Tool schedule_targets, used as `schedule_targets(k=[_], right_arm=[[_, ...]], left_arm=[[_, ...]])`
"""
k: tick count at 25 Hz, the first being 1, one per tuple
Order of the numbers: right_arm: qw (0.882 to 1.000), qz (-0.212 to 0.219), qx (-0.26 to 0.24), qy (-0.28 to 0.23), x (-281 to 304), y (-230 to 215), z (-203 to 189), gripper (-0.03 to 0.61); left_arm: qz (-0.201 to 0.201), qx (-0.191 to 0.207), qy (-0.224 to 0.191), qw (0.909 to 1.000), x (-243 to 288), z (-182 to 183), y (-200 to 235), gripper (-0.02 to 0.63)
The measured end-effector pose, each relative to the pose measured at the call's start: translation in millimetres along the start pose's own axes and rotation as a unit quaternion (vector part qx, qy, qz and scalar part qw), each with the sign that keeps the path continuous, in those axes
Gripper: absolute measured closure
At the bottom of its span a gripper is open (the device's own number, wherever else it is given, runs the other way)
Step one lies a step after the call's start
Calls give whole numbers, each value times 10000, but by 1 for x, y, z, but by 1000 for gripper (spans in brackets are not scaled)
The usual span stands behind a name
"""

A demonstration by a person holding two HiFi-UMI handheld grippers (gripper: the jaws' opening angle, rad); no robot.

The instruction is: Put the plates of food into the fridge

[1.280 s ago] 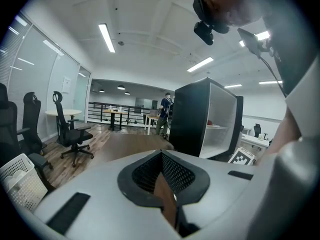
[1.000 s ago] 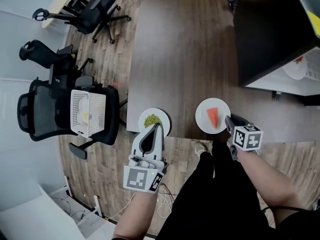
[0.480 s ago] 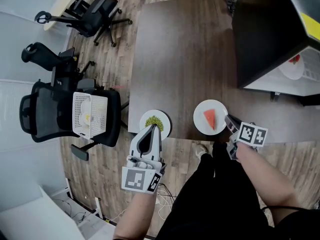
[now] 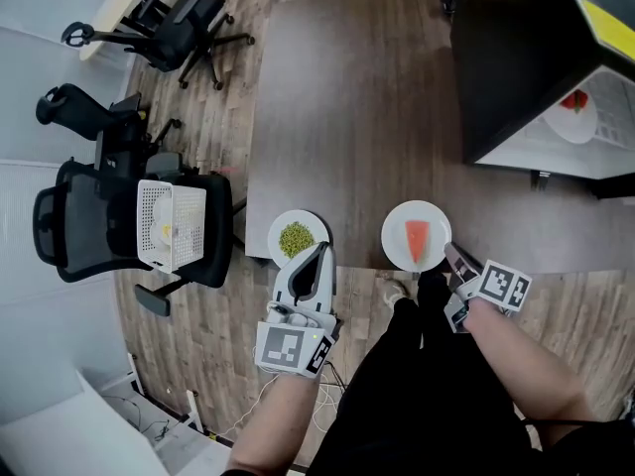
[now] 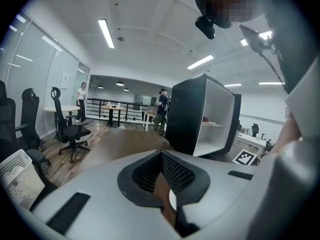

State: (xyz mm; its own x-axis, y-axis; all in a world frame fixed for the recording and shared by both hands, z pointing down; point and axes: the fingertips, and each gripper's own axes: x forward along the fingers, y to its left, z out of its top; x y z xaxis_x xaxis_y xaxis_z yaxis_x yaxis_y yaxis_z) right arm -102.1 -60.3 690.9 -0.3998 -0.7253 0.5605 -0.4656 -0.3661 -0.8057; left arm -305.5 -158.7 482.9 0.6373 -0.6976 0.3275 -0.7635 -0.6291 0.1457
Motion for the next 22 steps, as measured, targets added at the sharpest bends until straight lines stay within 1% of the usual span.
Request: schedule_targets(k=[2,4,7,9,13,16,17,18,19,20,22], right_arm=[[9998,4,156,-100,-11,-9,-8,557],[9995,-93,210,-217,-21,-21,-13,557],[9979,-58,437,-468,-31,-33,-15,557],[9968,-62,500,-623,-37,-38,-14,557],[9952,-169,359,-892,-49,-50,-11,555],[9950,44,216,-969,-49,-46,-10,550],[9954,78,151,-942,-50,-44,-12,540],[9956,86,106,-928,-51,-42,-13,515],[9955,68,95,-942,-53,-42,-15,472],[9951,25,109,-979,-57,-42,-16,449],[9941,-68,180,-1068,-65,-46,-19,430]], left_arm=[[-113,40,8,9999,1,-2,-9,611],[-194,84,18,9998,2,-3,-14,611],[-277,170,43,9995,0,-4,-20,611],[-340,229,46,9992,-2,-4,-26,611],[-485,235,56,9985,-7,-3,-41,611],[-582,324,39,9978,-15,1,-51,611],[-595,373,19,9975,-19,3,-53,611],[-597,413,-4,9974,-23,6,-55,611],[-594,440,-24,9973,-26,8,-56,611],[-591,458,-40,9972,-30,10,-57,611],[-603,486,-49,9970,-36,12,-61,611]])
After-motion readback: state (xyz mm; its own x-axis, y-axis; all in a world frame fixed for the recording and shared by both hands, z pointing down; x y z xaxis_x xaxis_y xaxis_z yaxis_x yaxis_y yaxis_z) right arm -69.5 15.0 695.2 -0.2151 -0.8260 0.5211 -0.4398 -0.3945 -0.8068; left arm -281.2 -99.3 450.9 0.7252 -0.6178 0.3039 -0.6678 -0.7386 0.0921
